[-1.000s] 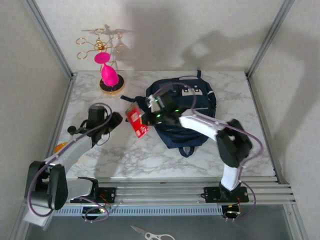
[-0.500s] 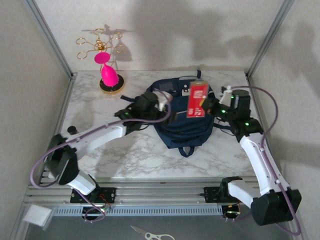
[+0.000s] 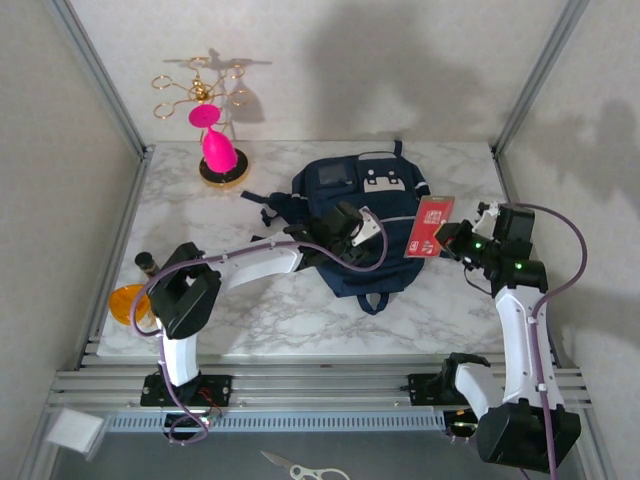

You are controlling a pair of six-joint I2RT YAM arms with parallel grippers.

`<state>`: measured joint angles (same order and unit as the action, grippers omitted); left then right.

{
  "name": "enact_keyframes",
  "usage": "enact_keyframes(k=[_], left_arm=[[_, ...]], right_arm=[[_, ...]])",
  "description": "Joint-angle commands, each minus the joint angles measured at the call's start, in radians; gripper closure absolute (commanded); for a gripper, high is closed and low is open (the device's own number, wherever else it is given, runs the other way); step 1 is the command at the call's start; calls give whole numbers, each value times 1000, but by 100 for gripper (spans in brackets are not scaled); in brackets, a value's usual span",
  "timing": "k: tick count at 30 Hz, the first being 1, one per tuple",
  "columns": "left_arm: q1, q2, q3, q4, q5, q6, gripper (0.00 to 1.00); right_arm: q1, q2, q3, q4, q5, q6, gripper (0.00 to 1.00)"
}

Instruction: Pack books, pencil case, and school supplies into a backpack

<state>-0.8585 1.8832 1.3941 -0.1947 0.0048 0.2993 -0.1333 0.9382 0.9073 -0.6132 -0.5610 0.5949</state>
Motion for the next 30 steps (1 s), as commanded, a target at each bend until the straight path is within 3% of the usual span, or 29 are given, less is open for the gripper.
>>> enact_keyframes(k=[1,8,12,14,15,18,22,30], left_arm=[[32,17,54,32,-47,38,48],[70,9,68,19,18,41,66],[85,17,92,12,38,35,81],[85,26,136,-5,45,0,98],[85,28,164,-15,51,-37,100],[73,32,244,-68,131,-139,100],[24,73,363,-167,95,-237,100],[-51,107,498,-209,121,-573,100]], right_arm=[[-5,-15,-6,-53,12,-36,100],[-5,-47,-30,-131,38,-57,100],[4,-63,-43,-153,7,-41,100],[24,-77,-63,-149,-3,-16,100],[39,-88,-83,-123,-25,12,100],[106,-106,-139,-10,-85,118,100],[154,-107,-202,228,-138,298,100],[155,29,-296,594,96,522,100]])
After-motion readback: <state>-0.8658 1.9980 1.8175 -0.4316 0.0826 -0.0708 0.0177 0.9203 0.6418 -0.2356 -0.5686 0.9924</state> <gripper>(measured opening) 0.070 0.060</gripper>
